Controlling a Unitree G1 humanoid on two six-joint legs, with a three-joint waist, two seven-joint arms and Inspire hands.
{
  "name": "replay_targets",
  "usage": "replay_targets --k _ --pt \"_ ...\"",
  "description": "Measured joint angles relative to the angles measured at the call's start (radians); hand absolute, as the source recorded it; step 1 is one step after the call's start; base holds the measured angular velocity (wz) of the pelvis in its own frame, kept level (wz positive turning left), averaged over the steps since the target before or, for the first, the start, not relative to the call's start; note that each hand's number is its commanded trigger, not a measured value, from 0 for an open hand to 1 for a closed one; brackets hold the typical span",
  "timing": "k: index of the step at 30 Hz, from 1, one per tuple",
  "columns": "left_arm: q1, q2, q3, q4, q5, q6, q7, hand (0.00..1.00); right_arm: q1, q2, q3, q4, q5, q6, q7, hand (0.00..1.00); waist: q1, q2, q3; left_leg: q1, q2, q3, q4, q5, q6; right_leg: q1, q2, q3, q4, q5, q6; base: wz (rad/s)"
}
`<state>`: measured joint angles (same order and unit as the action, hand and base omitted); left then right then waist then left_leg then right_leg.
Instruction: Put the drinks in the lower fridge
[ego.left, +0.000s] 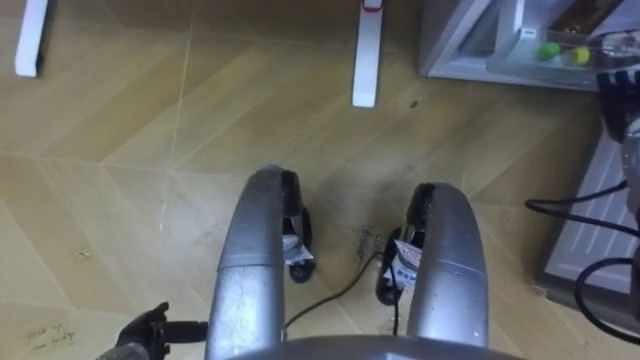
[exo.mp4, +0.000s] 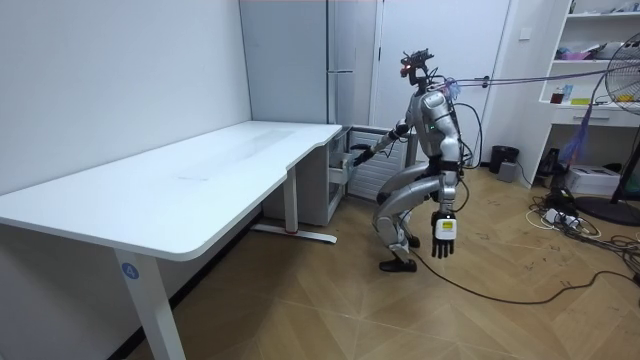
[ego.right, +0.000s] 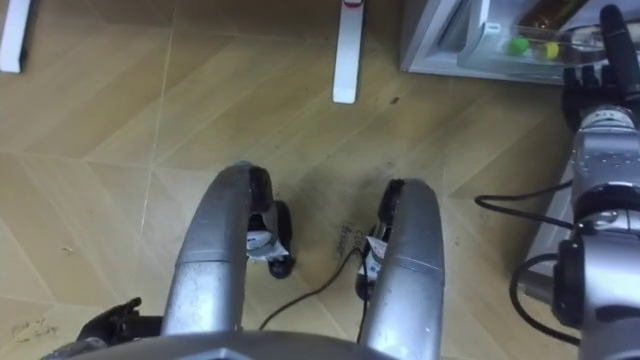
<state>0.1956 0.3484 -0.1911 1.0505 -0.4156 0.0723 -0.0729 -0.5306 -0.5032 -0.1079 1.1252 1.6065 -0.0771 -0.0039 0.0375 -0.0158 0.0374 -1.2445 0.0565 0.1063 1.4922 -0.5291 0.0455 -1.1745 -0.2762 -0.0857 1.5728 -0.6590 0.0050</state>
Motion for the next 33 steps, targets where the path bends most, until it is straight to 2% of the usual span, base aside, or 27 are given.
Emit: replay_targets --k 3,5,8,10,12,17,19,21,24,26,31,33 --pt "0.037 0.001 0.0 0.001 -0.002 0.001 -0.006 0.0 0.0 0.0 0.01 -0.005 0.0 -0.01 -0.011 0.0 0.002 -0.008 0.002 0.0 0.0 0.004 0.0 0.0 0.0 -0.004 -0.005 0.004 0.005 -0.002 -0.002 0.0" --pt "0.048 0.002 0.001 0.001 -0.005 0.001 -0.008 0.0 -0.001 0.0 0.01 -0.016 0.002 -0.01 -0.03 0.0 0.008 -0.021 0.0067 -0.002 0.0 0.007 0.0 0.0 -0.001 -0.011 -0.006 0.013 0.009 -0.003 -0.005 0.0" --pt "0.057 0.002 0.001 0.0 -0.003 0.0 -0.02 0.0 -0.001 0.0 0.01 -0.018 0.003 -0.023 -0.061 0.0 0.022 -0.029 0.0056 -0.007 0.0 0.006 0.001 0.002 -0.003 -0.012 -0.019 0.005 0.013 -0.004 -0.007 0.01" --pt "0.063 0.003 0.001 -0.001 -0.003 -0.001 -0.02 0.0 -0.001 0.0 0.01 -0.029 0.005 -0.037 -0.088 0.0 0.035 -0.03 0.0056 -0.006 0.0 0.006 0.001 0.002 -0.003 -0.011 -0.023 0.002 0.012 -0.003 -0.007 0.0" --pt "0.068 0.004 0.005 -0.001 -0.002 -0.001 -0.02 0.0 -0.001 0.0 0.01 -0.029 0.008 -0.055 -0.113 0.0 0.049 -0.03 0.0056 0.002 -0.002 0.006 0.001 0.002 -0.003 0.0 -0.038 -0.006 0.012 -0.004 -0.007 0.02" --pt "0.096 0.006 0.012 0.0 0.0 -0.008 -0.021 0.0 -0.011 0.0 0.009 -0.035 0.008 -0.062 -0.159 0.0 0.057 -0.03 0.0057 0.012 -0.004 0.004 -0.002 0.002 -0.003 0.013 -0.039 -0.009 0.011 -0.008 -0.008 0.02" --pt "0.114 0.007 0.025 0.0 0.019 -0.01 -0.027 0.0 -0.016 -0.001 0.009 -0.049 0.007 -0.067 -0.202 0.0 0.057 -0.03 0.0056 0.018 -0.018 -0.003 -0.01 0.003 -0.006 0.023 -0.049 -0.013 0.008 -0.012 -0.01 0.11" --pt "0.142 0.007 0.053 0.001 0.036 -0.015 -0.028 0.0 -0.016 -0.001 0.009 -0.078 0.007 -0.083 -0.263 0.0 0.067 -0.03 0.0056 0.027 -0.021 -0.009 -0.021 0.007 -0.013 0.034 -0.055 -0.024 -0.003 -0.013 -0.011 0.06" --pt "0.166 0.008 0.072 0.0 0.038 -0.019 -0.027 0.0 -0.025 -0.001 0.011 -0.081 0.006 -0.112 -0.299 0.0 0.082 -0.03 0.0055 0.036 -0.035 -0.022 -0.04 0.014 -0.018 0.049 -0.063 -0.039 -0.018 -0.014 -0.014 0.08" --pt "0.175 0.012 0.074 0.002 0.038 -0.022 -0.026 0.0 -0.046 -0.002 0.019 -0.081 0.006 -0.123 -0.311 0.0 0.087 -0.03 0.0057 0.036 -0.035 -0.029 -0.048 0.017 -0.021 0.053 -0.062 -0.048 -0.025 -0.014 -0.015 0.06" --pt "0.176 0.012 0.074 0.002 0.098 -0.035 -0.026 0.0 -0.091 -0.016 0.062 -0.082 0.005 -0.142 -0.314 0.0 0.116 -0.029 0.0057 0.054 -0.033 -0.046 -0.055 0.018 -0.026 0.084 -0.059 -0.071 -0.029 -0.029 -0.038 0.08" --pt "0.176 0.013 0.072 -0.002 0.104 -0.036 -0.026 0.0 -0.108 -0.017 0.069 -0.082 0.004 -0.142 -0.305 0.0 0.128 -0.027 0.0056 0.064 -0.035 -0.067 -0.068 0.022 -0.04 0.116 -0.059 -0.108 -0.047 -0.038 -0.052 0.19"
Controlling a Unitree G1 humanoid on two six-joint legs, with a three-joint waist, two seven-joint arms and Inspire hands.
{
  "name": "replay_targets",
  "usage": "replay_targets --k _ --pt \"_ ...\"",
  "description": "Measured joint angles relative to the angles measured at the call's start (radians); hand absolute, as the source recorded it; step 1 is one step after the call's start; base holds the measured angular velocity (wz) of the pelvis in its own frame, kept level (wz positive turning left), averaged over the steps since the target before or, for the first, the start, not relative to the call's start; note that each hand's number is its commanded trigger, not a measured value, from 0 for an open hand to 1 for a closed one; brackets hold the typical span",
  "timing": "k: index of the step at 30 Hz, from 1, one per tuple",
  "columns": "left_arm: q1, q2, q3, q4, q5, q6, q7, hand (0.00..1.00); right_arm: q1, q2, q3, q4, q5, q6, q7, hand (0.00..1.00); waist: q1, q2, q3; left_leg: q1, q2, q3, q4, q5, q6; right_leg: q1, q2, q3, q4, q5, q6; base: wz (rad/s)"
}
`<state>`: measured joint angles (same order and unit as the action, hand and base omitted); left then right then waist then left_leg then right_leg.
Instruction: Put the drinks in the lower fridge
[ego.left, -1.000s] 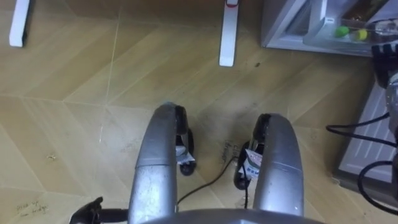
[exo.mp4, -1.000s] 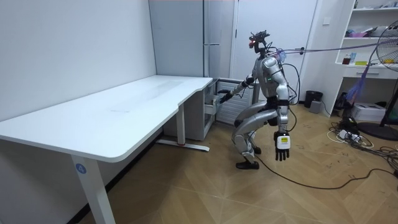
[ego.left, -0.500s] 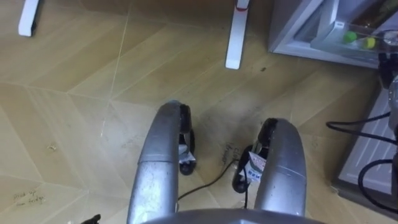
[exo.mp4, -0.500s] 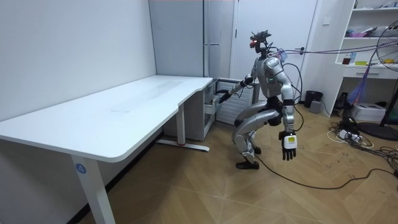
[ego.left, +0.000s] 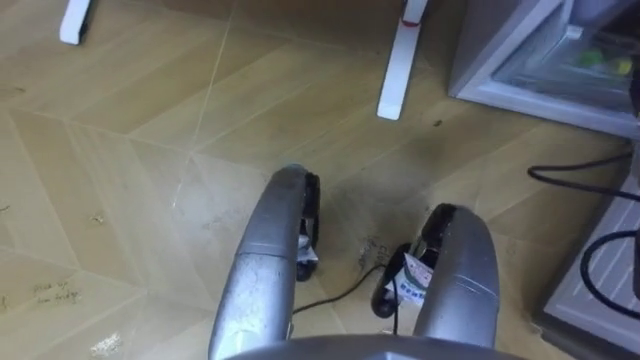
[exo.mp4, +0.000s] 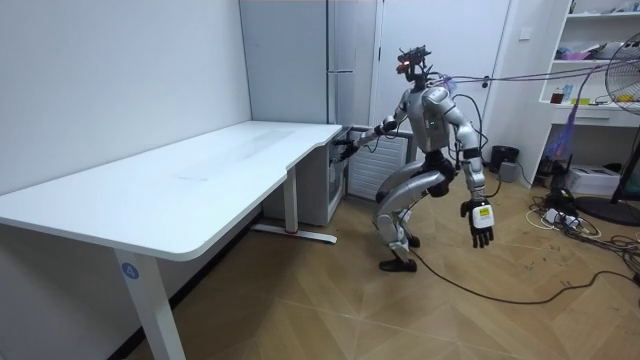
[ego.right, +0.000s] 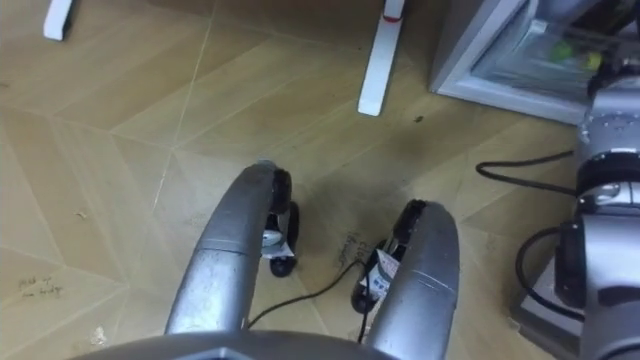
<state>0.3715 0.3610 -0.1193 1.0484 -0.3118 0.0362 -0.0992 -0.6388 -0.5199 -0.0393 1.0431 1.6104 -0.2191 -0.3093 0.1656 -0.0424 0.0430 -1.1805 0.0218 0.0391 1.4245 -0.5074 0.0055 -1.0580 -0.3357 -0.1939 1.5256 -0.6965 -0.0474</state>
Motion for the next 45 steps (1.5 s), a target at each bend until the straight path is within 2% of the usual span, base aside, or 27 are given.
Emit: replay_targets --k 3,8,11,14,20,23,28,32,37,38,39,41,42,44,45 --pt "0.005 -0.001 -0.004 -0.001 0.0 0.0 -0.004 0.0 -0.009 -0.002 -0.002 0.0 -0.002 -0.009 0.007 0.0 0.019 0.0 0.0002 0.009 -0.004 -0.02 -0.019 0.007 -0.012 0.028 -0.002 -0.029 -0.019 -0.006 -0.005 0.21" --pt "0.036 -0.001 -0.004 -0.019 0.0 0.002 -0.006 0.0 -0.009 -0.002 0.007 0.0 -0.002 -0.023 0.008 0.0 0.021 0.0 0.0003 0.008 -0.021 -0.023 -0.03 0.014 -0.022 0.033 -0.015 -0.038 -0.019 -0.011 -0.013 0.09" --pt "0.045 0.002 -0.004 -0.054 0.0 0.002 -0.006 0.0 -0.009 -0.002 0.008 0.0 -0.001 -0.021 0.015 0.0 0.025 0.011 0.0021 0.011 -0.021 -0.033 -0.036 0.019 -0.027 0.048 -0.016 -0.052 -0.027 -0.012 -0.014 0.07" --pt "0.055 0.002 -0.008 -0.083 0.0 0.001 -0.007 0.0 -0.009 -0.002 0.007 0.0 0.001 -0.022 0.016 0.0 0.031 0.016 0.0048 0.021 -0.022 -0.032 -0.038 0.019 -0.027 0.057 -0.018 -0.052 -0.027 -0.015 -0.011 0.01" --pt "0.061 0.004 -0.027 -0.109 0.0 0.0 -0.004 0.0 -0.008 -0.002 -0.003 0.001 0.002 -0.023 0.016 0.0 0.028 0.021 0.0041 0.039 -0.034 -0.023 -0.054 0.024 -0.023 0.069 -0.033 -0.047 -0.032 -0.015 -0.011 0.03" --pt "0.077 0.005 -0.027 -0.138 0.0 -0.001 0.001 0.0 -0.008 -0.002 -0.004 0.001 0.002 -0.021 0.017 0.0 0.026 0.028 0.0024 0.043 -0.035 -0.02 -0.06 0.027 -0.02 0.073 -0.033 -0.047 -0.038 -0.014 -0.008 0.0" --pt "0.09 0.009 -0.026 -0.153 0.0 0.001 0.001 0.0 -0.005 -0.002 -0.005 0.002 0.002 -0.006 0.017 0.0 0.025 0.029 0.0024 0.064 -0.035 -0.016 -0.084 0.036 -0.023 0.088 -0.033 -0.048 -0.055 -0.011 -0.005 0.0" --pt "0.093 0.01 -0.026 -0.177 0.001 0.008 0.0 0.0 0.006 -0.002 -0.005 0.002 -0.002 0.008 0.024 0.0 0.021 0.026 0.0042 0.081 -0.035 -0.018 -0.123 0.056 -0.027 0.102 -0.031 -0.06 -0.086 0.003 -0.016 0.06" --pt "0.093 0.011 -0.024 -0.208 0.0 0.024 0.0 0.0 0.047 -0.005 -0.001 0.044 -0.046 0.067 0.115 0.0 0.005 0.022 0.005 0.122 -0.027 -0.027 -0.196 0.088 -0.033 0.156 -0.017 -0.095 -0.163 0.032 -0.018 0.09" --pt "0.093 0.012 -0.022 -0.212 0.001 0.025 0.001 0.0 0.06 -0.006 0.009 0.07 -0.074 0.087 0.155 0.0 0.006 0.017 0.0052 0.137 -0.011 -0.027 -0.216 0.093 -0.035 0.176 -0.001 -0.106 -0.193 0.041 -0.016 0.0" --pt "0.093 0.014 -0.022 -0.214 0.0 0.026 0.001 0.0 0.077 -0.009 0.031 0.105 -0.125 0.11 0.203 0.0 0.004 0.011 0.0049 0.154 -0.005 -0.032 -0.242 0.101 -0.037 0.2 0.006 -0.124 -0.225 0.051 -0.02 0.0" --pt "0.089 0.014 -0.022 -0.217 0.001 0.03 0.0 0.0 0.103 -0.024 0.087 0.167 -0.208 0.149 0.289 0.0 -0.003 0.002 0.0049 0.182 -0.005 -0.039 -0.291 0.117 -0.04 0.243 0.009 -0.154 -0.278 0.065 -0.023 0.19" --pt "0.084 0.016 -0.021 -0.215 0.001 0.029 0.0 0.0 0.131 -0.038 0.119 0.2 -0.258 0.175 0.344 0.0 -0.002 -0.004 0.0031 0.208 -0.005 -0.043 -0.323 0.126 -0.041 0.274 0.018 -0.166 -0.318 0.074 -0.014 0.22" --pt "0.084 0.018 -0.019 -0.209 0.006 0.029 0.0 0.0 0.171 -0.043 0.137 0.237 -0.364 0.197 0.414 0.0 -0.008 -0.013 -0.0003 0.251 -0.007 -0.053 -0.367 0.134 -0.045 0.325 0.03 -0.182 -0.372 0.086 -0.007 0.17" --pt "0.077 0.019 -0.01 -0.197 0.023 0.029 -0.001 0.0 0.208 -0.044 0.138 0.259 -0.447 0.209 0.459 0.0 -0.012 -0.023 -0.0066 0.275 -0.016 -0.061 -0.4 0.142 -0.046 0.356 0.03 -0.197 -0.407 0.092 -0.001 0.23"
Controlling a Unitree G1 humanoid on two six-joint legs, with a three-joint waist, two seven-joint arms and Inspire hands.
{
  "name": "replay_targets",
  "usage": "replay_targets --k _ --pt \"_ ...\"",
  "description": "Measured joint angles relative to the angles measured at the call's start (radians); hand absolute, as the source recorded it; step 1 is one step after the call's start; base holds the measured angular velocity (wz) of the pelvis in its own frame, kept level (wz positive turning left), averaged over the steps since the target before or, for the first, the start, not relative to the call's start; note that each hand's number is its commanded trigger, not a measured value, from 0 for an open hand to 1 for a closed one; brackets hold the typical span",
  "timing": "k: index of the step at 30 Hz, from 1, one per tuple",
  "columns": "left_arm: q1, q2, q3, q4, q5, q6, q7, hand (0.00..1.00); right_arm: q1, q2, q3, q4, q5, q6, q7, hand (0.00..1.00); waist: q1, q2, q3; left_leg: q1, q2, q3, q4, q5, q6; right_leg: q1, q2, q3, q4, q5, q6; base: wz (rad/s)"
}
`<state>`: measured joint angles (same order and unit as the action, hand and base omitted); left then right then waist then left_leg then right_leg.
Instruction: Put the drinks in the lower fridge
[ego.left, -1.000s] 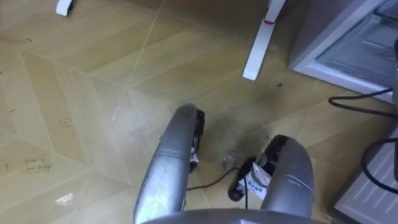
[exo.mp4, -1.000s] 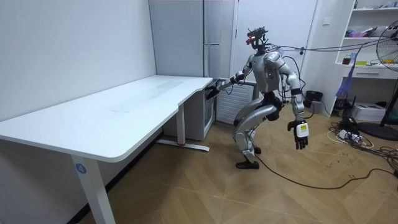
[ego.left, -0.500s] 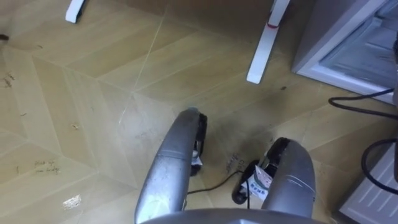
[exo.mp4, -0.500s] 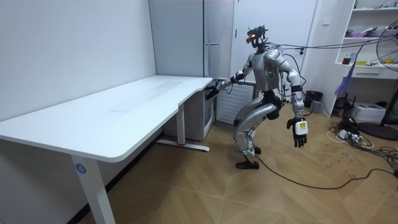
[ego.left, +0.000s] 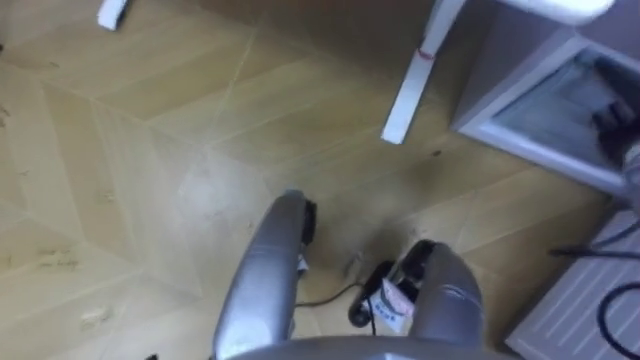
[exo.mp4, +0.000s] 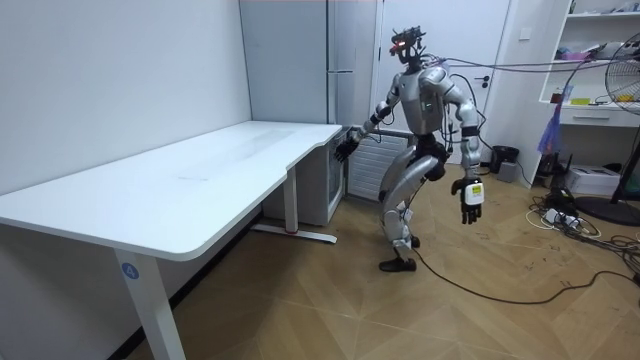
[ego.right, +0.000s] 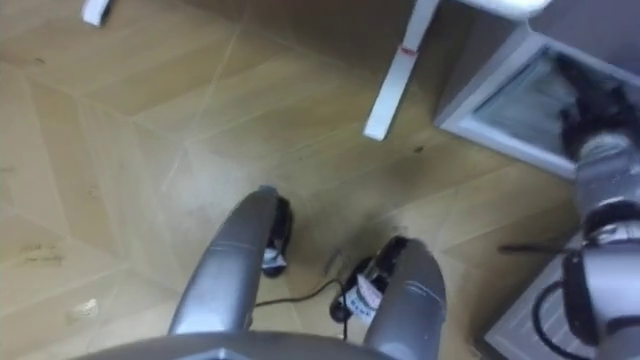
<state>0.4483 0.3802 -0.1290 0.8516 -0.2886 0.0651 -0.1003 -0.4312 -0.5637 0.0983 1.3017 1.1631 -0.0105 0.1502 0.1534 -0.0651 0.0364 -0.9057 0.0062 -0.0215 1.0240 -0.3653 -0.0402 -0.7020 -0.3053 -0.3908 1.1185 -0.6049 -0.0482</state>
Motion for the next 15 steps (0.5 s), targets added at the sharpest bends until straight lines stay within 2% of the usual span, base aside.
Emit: replay_targets --k 2,4,5,7,8,12,14,15 --pt "-0.032 0.0 0.016 0.041 0.027 -0.001 -0.002 0.0 0.051 0.0 0.001 0.035 -0.106 0.02 0.052 0.0 0.001 -0.004 -0.0011 0.037 0.001 -0.011 -0.036 0.008 0.0 0.055 0.011 -0.027 -0.054 0.011 0.008 0.23" --pt "-0.056 0.0 0.027 0.068 0.07 0.0 -0.012 0.0 0.103 0.0 0.025 0.063 -0.208 0.036 0.103 0.0 0.005 -0.005 -0.0015 0.078 0.007 -0.013 -0.059 0.008 0.0 0.108 0.027 -0.036 -0.101 0.02 0.019 0.12" --pt "-0.079 0.0 0.027 0.083 0.108 0.0 -0.018 0.0 0.142 0.0 0.047 0.068 -0.279 0.046 0.132 0.0 0.005 -0.004 -0.0019 0.11 0.006 -0.012 -0.084 0.009 0.002 0.147 0.031 -0.048 -0.135 0.025 0.027 0.15" --pt "-0.134 0.0 0.026 0.122 0.114 -0.003 -0.019 0.0 0.19 0.004 0.102 0.065 -0.359 0.056 0.169 0.0 0.011 0.003 -0.0043 0.148 0.014 -0.01 -0.127 0.015 0.007 0.194 0.051 -0.06 -0.196 0.043 0.037 0.07" --pt "-0.166 0.0 0.026 0.14 0.113 -0.009 -0.019 0.0 0.22 0.013 0.129 0.057 -0.407 0.057 0.195 0.0 0.019 0.006 -0.0063 0.173 0.022 -0.01 -0.148 0.016 0.007 0.223 0.064 -0.066 -0.233 0.059 0.036 -0.15" --pt "-0.232 -0.008 0.028 0.191 0.111 -0.033 -0.016 0.0 0.303 0.073 0.143 0.023 -0.495 0.074 0.25 0.0 0.013 0.0 -0.009 0.295 0.018 0.008 -0.233 0.02 0.009 0.328 0.081 -0.059 -0.327 0.088 0.054 -0.13" --pt "-0.241 -0.021 0.029 0.202 0.138 -0.046 -0.003 0.0 0.341 0.101 0.141 0.014 -0.511 0.075 0.269 0.0 0.002 0.0 -0.0102 0.353 0.023 0.016 -0.275 0.024 0.01 0.385 0.098 -0.058 -0.388 0.11 0.062 -0.11" --pt "-0.238 -0.026 0.029 0.207 0.147 -0.05 0.002 0.0 0.368 0.12 0.134 0.012 -0.531 0.078 0.283 0.0 -0.008 -0.004 -0.0166 0.392 0.023 0.02 -0.311 0.032 0.012 0.426 0.105 -0.063 -0.434 0.127 0.068 0.0"
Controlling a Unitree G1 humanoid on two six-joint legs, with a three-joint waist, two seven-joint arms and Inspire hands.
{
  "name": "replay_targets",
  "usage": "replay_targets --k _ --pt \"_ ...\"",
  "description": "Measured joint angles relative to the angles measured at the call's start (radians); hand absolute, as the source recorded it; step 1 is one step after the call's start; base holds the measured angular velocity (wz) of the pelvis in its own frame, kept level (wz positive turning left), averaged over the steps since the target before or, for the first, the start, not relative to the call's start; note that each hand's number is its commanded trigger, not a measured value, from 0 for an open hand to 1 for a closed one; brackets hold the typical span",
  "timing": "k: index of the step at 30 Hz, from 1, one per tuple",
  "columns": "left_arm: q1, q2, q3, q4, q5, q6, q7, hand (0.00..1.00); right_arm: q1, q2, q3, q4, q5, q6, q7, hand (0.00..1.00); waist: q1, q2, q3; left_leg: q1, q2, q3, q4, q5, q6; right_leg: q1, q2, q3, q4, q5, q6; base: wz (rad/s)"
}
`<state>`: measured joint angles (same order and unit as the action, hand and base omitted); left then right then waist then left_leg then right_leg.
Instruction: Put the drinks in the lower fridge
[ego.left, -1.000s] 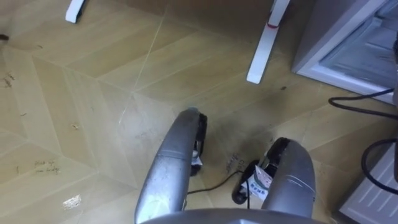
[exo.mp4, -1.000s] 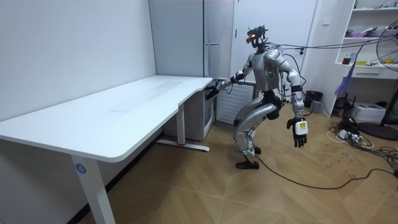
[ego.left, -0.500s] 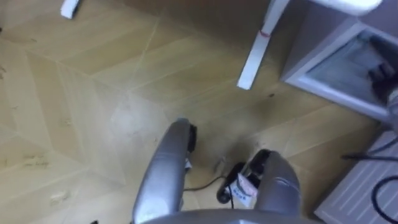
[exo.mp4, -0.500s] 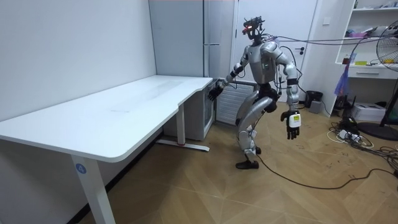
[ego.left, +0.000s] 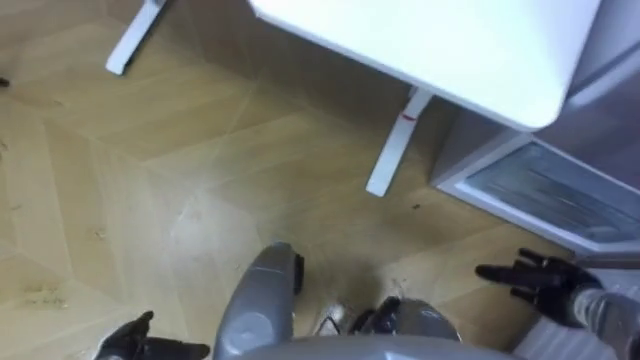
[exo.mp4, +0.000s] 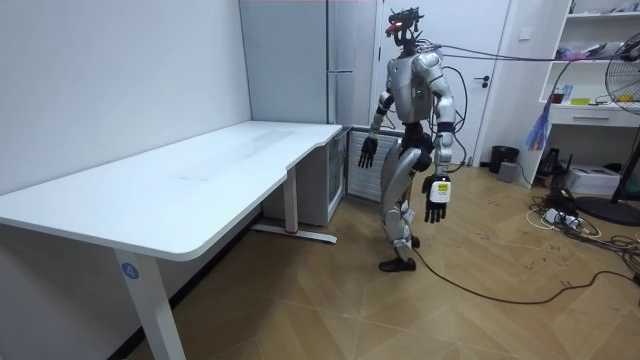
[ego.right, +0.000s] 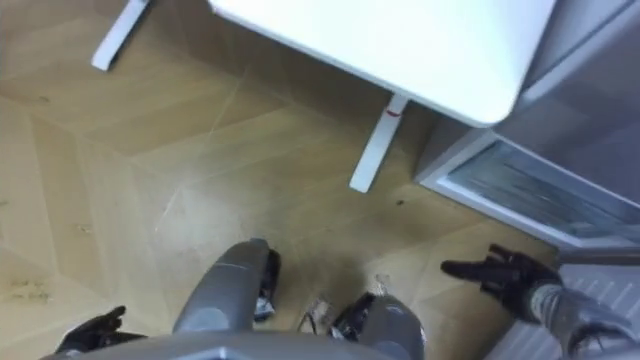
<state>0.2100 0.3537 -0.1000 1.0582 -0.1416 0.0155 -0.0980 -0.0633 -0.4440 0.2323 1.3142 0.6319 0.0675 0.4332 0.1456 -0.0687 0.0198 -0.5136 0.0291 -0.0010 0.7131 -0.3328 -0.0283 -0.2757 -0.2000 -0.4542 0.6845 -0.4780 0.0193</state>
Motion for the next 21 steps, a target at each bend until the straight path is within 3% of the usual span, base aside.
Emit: replay_targets --k 5,9,16,18,21 --pt "0.003 -0.023 0.001 0.022 0.063 0.004 0.011 0.0 0.115 0.046 -0.04 -0.056 -0.005 0.0 0.033 0.0 -0.032 -0.002 -0.0074 0.133 0.016 0.026 -0.1 0.012 0.001 0.137 0.047 0.001 -0.171 0.069 0.018 -0.11" --pt "-0.001 -0.053 0.008 0.021 0.087 0.006 0.029 0.0 0.209 0.092 -0.061 -0.126 -0.008 0.0 0.048 0.0 -0.059 0.004 -0.0113 0.244 0.015 0.055 -0.177 0.015 0.006 0.234 0.063 0.03 -0.258 0.111 0.034 -0.22" --pt "0.012 -0.081 0.023 0.024 0.113 -0.004 0.07 0.0 0.263 0.147 -0.137 -0.153 0.0 -0.001 0.042 0.0 -0.088 0.018 -0.0138 0.364 0.01 0.091 -0.255 0.02 0.014 0.318 0.072 0.083 -0.344 0.158 0.048 -0.31" --pt "0.032 -0.096 0.029 0.023 0.113 -0.008 0.097 0.0 0.263 0.159 -0.142 -0.161 -0.003 -0.007 0.022 0.0 -0.097 0.019 -0.0145 0.397 0.012 0.108 -0.272 0.021 0.015 0.337 0.078 0.111 -0.365 0.17 0.05 -0.31" --pt "0.029 -0.121 0.059 0.023 0.113 -0.008 0.116 0.0 0.267 0.187 -0.156 -0.188 -0.011 -0.012 -0.017 0.0 -0.12 0.017 -0.0143 0.406 0.014 0.108 -0.285 0.022 0.017 0.345 0.084 0.118 -0.381 0.183 0.048 -0.1"
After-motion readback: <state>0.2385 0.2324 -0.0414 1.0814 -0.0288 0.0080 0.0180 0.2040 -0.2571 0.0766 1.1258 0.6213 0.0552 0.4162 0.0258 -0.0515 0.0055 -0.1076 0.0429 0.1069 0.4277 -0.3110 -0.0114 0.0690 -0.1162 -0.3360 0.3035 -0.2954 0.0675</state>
